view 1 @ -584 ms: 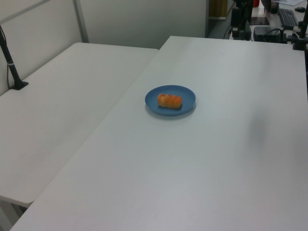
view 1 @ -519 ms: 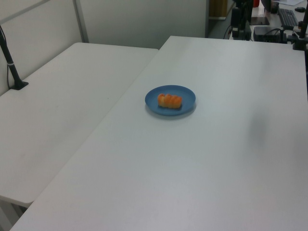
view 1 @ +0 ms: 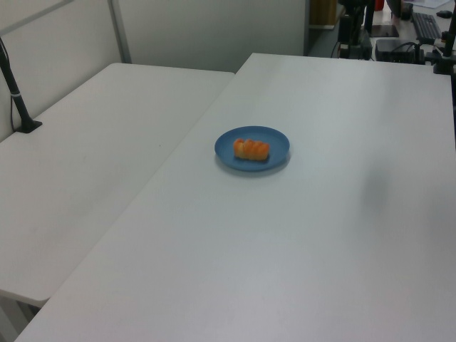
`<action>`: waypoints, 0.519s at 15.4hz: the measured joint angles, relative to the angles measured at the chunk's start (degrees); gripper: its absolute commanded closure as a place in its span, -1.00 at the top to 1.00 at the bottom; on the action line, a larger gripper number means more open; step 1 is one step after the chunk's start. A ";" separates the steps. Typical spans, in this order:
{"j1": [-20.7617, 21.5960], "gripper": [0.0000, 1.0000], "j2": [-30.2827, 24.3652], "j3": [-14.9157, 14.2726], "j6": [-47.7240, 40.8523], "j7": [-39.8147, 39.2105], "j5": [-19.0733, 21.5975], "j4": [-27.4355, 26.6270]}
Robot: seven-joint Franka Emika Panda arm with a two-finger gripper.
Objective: Put the bread on the table
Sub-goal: 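Lower the gripper over the orange bread roll on the blue plate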
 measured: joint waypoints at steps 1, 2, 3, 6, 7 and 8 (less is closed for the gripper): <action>0.01 1.00 0.86 0.14 2.06 -0.25 0.02 0.13; 0.07 1.00 2.99 0.38 5.05 -0.33 0.02 0.73; 0.19 1.00 4.98 0.54 7.49 -0.36 0.03 1.47; 1.19 1.00 11.59 0.79 17.43 -0.37 0.03 3.33; 1.73 1.00 13.15 0.82 19.53 -0.37 0.03 3.63; 2.32 1.00 14.61 0.84 21.70 -0.37 0.03 3.79</action>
